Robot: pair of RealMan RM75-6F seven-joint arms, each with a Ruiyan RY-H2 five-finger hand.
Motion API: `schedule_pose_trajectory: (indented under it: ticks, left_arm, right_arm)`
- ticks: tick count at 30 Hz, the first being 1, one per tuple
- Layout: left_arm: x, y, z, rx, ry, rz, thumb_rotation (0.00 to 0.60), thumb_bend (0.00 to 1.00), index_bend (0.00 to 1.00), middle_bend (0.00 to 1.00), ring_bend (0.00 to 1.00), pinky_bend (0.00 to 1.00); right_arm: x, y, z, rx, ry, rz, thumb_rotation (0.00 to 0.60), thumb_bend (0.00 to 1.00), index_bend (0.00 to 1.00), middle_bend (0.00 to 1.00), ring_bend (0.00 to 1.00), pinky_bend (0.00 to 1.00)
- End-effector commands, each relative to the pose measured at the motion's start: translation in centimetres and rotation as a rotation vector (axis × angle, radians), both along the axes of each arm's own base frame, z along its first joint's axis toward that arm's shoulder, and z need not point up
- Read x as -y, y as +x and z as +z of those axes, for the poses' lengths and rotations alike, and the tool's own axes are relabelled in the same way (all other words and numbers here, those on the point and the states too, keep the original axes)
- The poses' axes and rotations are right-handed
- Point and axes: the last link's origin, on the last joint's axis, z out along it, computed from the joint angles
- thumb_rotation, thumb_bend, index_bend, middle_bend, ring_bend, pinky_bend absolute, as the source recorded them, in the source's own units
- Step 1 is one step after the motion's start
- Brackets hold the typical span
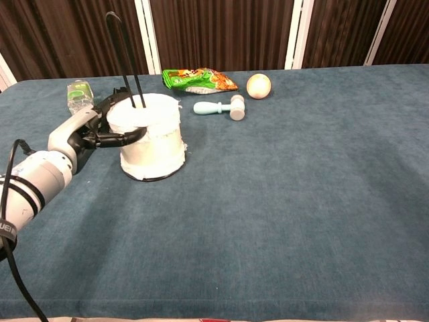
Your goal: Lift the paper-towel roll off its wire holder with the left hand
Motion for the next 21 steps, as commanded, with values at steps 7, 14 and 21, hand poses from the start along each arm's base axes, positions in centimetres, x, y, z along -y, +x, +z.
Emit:
schedule_pose_trajectory:
  ticks: [7, 14, 21]
  left_arm:
    - [0.0, 0.0, 0.4, 0.019, -0.014, 0.036, 0.600, 0.65, 0.60, 0.73, 0.83, 0.90]
    - [0.1, 0.7, 1.6, 0.027, 0.096, 0.038, 0.600, 0.77, 0.78, 0.88, 0.96, 1.00]
    - [0.9, 2.4, 3.5, 0.050, 0.190, -0.023, 0.600, 0.78, 0.80, 0.88, 0.96, 1.00]
  right_arm:
    - [-0.1, 0.1, -0.1, 0.000, 0.004, 0.005, 0.560, 0.00, 0.00, 0.00, 0.00, 0.00]
    - [-0.1, 0.1, 0.0, 0.001, 0.002, 0.006, 0.561, 0.00, 0.00, 0.00, 0.00, 0.00]
    - [-0.2, 0.2, 0.0, 0.001, 0.004, 0.010, 0.560, 0.00, 0.00, 0.00, 0.00, 0.00]
